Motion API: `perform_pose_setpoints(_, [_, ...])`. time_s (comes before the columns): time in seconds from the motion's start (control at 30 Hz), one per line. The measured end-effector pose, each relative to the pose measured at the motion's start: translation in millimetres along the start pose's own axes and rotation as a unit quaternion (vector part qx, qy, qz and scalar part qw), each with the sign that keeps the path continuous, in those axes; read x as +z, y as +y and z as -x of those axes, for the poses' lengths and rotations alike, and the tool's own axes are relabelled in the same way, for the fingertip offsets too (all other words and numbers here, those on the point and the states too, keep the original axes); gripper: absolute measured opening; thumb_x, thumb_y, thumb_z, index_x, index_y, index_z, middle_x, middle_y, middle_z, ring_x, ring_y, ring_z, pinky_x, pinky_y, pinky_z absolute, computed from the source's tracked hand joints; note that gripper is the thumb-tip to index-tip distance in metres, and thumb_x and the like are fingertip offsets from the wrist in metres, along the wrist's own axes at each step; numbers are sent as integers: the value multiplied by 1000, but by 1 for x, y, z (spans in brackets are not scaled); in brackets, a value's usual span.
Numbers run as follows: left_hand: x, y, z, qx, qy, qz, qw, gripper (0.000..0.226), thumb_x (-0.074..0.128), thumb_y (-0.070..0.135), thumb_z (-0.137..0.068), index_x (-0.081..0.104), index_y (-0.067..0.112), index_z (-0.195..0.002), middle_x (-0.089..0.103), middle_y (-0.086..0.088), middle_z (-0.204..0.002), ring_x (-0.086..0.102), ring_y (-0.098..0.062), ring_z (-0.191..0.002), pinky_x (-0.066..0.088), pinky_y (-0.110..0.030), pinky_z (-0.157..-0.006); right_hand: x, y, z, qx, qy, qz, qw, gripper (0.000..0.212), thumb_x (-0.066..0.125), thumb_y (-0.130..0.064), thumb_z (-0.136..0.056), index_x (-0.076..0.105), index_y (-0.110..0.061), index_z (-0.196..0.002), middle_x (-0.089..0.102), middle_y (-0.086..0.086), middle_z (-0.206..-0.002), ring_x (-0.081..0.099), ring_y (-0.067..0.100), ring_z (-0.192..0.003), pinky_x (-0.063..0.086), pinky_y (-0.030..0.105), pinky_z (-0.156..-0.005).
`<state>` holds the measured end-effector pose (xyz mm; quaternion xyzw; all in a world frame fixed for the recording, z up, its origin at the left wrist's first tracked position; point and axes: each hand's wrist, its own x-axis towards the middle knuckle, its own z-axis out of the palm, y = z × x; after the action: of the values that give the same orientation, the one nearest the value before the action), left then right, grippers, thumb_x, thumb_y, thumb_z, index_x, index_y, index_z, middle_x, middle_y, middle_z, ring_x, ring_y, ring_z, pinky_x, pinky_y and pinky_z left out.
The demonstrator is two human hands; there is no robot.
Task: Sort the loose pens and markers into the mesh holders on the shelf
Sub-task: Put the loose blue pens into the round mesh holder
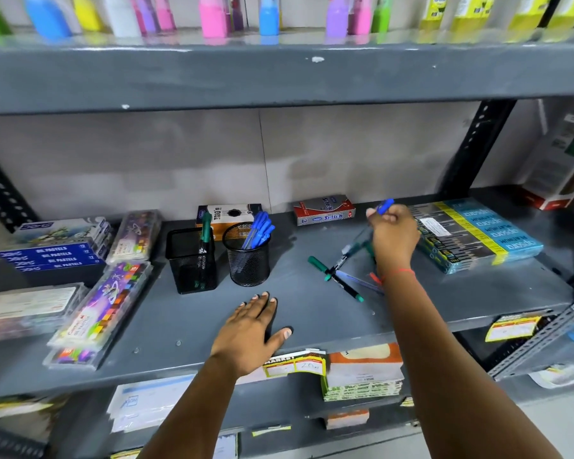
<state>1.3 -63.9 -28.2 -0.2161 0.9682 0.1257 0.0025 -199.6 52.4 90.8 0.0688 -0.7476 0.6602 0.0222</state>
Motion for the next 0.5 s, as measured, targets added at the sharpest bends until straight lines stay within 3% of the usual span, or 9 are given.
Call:
perform_pose_setpoints(0.03, [-1, -6, 3, -7, 2, 1, 1000, 109, -5, 84, -57, 14, 20, -144, 10, -3, -156, 7, -16, -142, 2, -29, -114, 9, -7, 2, 2, -8, -47, 999, 28, 65, -9, -83, 47, -17, -63, 46, 0, -59, 42, 15, -58, 41, 18, -61])
perform_pose_setpoints(0.1, [-4, -15, 9, -22, 6, -1, 1000, 119, -14, 88, -50, 14, 20, -144, 10, -3, -156, 7, -16, -142, 2, -29, -114, 30, -19, 8, 5, -26, -102, 994, 35, 65, -12, -83, 45, -24, -58, 49, -2, -56, 46, 15, -58, 46, 30, -67])
perform_pose_setpoints(0.17, [-5, -22, 12, -30, 12, -7, 999, 122, -19, 87, -47, 13, 20, -144, 9, -3, -156, 7, -16, -142, 0, -28, -114, 50, -28, 18, -2, -53, -119, 991, 32, 65, -13, -83, 49, -24, -58, 55, -8, -52, 51, 16, -59, 48, 40, -76])
perform_pose_setpoints(0.27, [-4, -25, 13, -30, 22, -6, 999, 119, -15, 87, -50, 14, 20, -143, 11, -3, -156, 7, -16, -142, -1, -27, -113, 80, -36, 33, 6, -121, -131, 984, 26, 63, -7, -84, 53, -20, -64, 56, -3, -56, 50, 16, -53, 48, 39, -72])
perform_pose_setpoints(0.4, [-1, -27, 12, -23, 35, -3, 999, 96, -1, 71, -64, 16, 19, -143, 12, -3, -156, 7, -16, -142, -1, -28, -114, 106, -29, 42, -23, -174, 16, 984, 11, 67, -15, -81, 64, -8, -73, 59, 10, -65, 52, 23, -64, 40, 28, -62])
perform_pose_setpoints(0.5, [0, -28, 12, -22, 44, -9, 999, 95, -1, 71, -65, 15, 20, -143, 11, -2, -156, 7, -14, -142, -2, -26, -113, 113, -21, 48, -17, -212, 78, 974, 18, 64, -19, -85, 68, -1, -86, 61, 12, -77, 52, 19, -73, 35, 21, -63])
